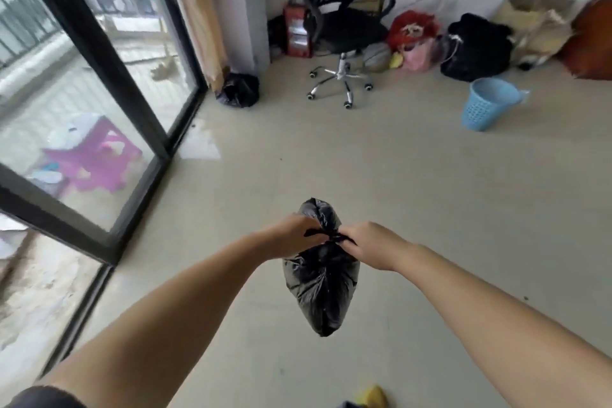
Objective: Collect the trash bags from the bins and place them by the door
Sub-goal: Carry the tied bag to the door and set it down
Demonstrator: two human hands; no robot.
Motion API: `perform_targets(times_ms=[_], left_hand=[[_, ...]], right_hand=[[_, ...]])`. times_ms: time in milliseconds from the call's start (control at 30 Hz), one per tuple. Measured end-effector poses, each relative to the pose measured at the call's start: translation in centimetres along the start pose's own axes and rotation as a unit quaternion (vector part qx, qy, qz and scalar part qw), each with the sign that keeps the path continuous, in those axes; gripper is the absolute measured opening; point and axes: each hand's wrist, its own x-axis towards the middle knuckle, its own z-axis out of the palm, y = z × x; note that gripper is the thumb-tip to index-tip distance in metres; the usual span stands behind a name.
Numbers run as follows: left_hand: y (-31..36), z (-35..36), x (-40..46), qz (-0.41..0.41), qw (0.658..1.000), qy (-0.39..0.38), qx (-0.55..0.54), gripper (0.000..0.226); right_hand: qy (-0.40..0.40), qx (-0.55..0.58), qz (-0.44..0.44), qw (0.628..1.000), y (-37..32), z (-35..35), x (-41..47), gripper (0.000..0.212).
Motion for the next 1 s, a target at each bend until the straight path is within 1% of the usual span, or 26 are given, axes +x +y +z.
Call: perform_targets(times_ms=[133,267,367,500,567,667,733,900,1000], left_hand=[[8.1,2.8,8.3,0.049,0.998,-0.022,0.031,0.032],[16.4,4.3,15.9,0.106,0.990,-0.071,0.054,0.032],[22.6,5.0,21.5,0.150,0.980,-0.107,0.077,0.030],[29.3,5.6,28.9,0.206,0.962,-0.149,0.096,0.023],[32.3,5.6,32.7,0.229,0.954,-0.167,0.101,0.025],[36.4,5.5,38.7,0.280,0.932,-0.189,0.131,0.030],[39.1,5.5,42.4,0.317,0.911,-0.212,0.158,0.026],[45.5,5.7,51.0,0.388,0.866,-0.248,0.194,0.033],[49.1,6.8,55.2,0.422,0.839,-0.266,0.217,0.034]], right_hand=[[0.020,0.027,0.073,0.997,9.5,-3.3,-5.4,0.020],[0.036,0.040,0.147,0.988,17.4,-6.2,-10.5,0.021],[0.060,0.066,0.202,0.975,23.3,-8.4,-13.4,0.017],[0.085,0.078,0.266,0.957,30.3,-11.3,-16.1,0.014],[0.104,0.083,0.296,0.946,33.6,-13.1,-16.8,0.014],[0.145,0.096,0.339,0.925,38.4,-15.4,-17.6,0.028],[0.164,0.100,0.371,0.909,41.1,-16.6,-18.2,0.035],[0.191,0.113,0.442,0.869,47.3,-19.7,-19.1,0.036],[0.200,0.134,0.475,0.846,51.0,-20.6,-20.0,0.032]])
